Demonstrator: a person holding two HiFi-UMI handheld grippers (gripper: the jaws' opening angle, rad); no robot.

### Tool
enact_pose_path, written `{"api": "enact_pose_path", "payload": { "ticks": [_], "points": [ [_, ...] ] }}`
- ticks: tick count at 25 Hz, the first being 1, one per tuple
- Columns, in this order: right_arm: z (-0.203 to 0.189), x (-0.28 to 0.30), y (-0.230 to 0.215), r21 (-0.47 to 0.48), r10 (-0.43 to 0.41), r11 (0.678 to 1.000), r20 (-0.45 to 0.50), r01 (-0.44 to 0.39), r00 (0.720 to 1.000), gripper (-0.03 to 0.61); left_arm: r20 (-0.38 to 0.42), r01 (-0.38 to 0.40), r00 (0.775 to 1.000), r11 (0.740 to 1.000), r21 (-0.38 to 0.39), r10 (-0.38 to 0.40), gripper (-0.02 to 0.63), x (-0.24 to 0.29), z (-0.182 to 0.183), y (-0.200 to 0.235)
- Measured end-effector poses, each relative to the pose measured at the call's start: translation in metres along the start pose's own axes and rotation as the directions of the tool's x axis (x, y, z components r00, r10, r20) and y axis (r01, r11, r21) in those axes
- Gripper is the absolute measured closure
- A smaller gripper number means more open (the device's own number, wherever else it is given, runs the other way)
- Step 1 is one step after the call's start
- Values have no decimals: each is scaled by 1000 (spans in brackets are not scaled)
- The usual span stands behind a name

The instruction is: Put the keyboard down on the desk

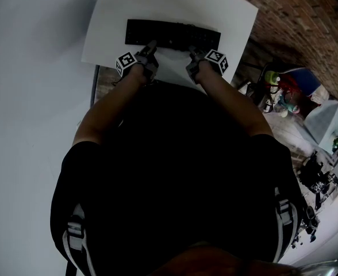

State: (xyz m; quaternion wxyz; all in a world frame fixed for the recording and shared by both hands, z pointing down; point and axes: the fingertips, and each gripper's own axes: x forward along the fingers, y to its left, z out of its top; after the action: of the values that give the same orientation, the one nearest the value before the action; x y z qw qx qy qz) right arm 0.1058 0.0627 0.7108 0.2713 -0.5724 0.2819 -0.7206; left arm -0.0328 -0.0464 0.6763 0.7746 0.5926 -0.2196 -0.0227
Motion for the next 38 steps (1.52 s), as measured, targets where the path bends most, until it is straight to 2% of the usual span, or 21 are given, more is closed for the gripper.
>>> {"api": "enact_pose_path", "payload": {
  "ticks": [5, 14, 16, 19, 24, 28, 32, 38],
  "points": [
    [-5, -7, 5, -4, 21, 1000, 8, -21, 1000, 347, 8, 14, 1000, 1000, 17, -14, 333, -9, -1, -4],
    [13, -18, 39, -99, 94, 991, 41, -89, 995, 348, 6, 47, 999, 988, 145, -49, 351, -19, 1, -19],
    [14, -22, 46, -133, 106, 986, 47, -99, 993, 375, -1, 57, 998, 980, 188, -58, 370, -20, 2, -27],
    [13, -28, 57, -203, 129, 972, 47, -117, 991, 417, -25, 77, 997, 963, 259, -73, 395, -21, 1, -39],
    [11, -34, 73, -331, 162, 933, 44, -138, 986, 490, -81, 128, 991, 910, 395, -104, 461, -23, -4, -60],
    [12, -40, 79, -412, 165, 902, 47, -132, 985, 507, -95, 137, 990, 880, 456, -105, 517, -25, -8, -69],
    [14, -48, 83, -475, 172, 871, 61, -123, 983, 526, -122, 152, 987, 843, 516, -104, 547, -29, -14, -78],
    [18, -58, 84, -524, 191, 843, 84, -120, 978, 534, -123, 171, 985, 824, 540, -123, 571, -31, -14, -88]
  ]
}}
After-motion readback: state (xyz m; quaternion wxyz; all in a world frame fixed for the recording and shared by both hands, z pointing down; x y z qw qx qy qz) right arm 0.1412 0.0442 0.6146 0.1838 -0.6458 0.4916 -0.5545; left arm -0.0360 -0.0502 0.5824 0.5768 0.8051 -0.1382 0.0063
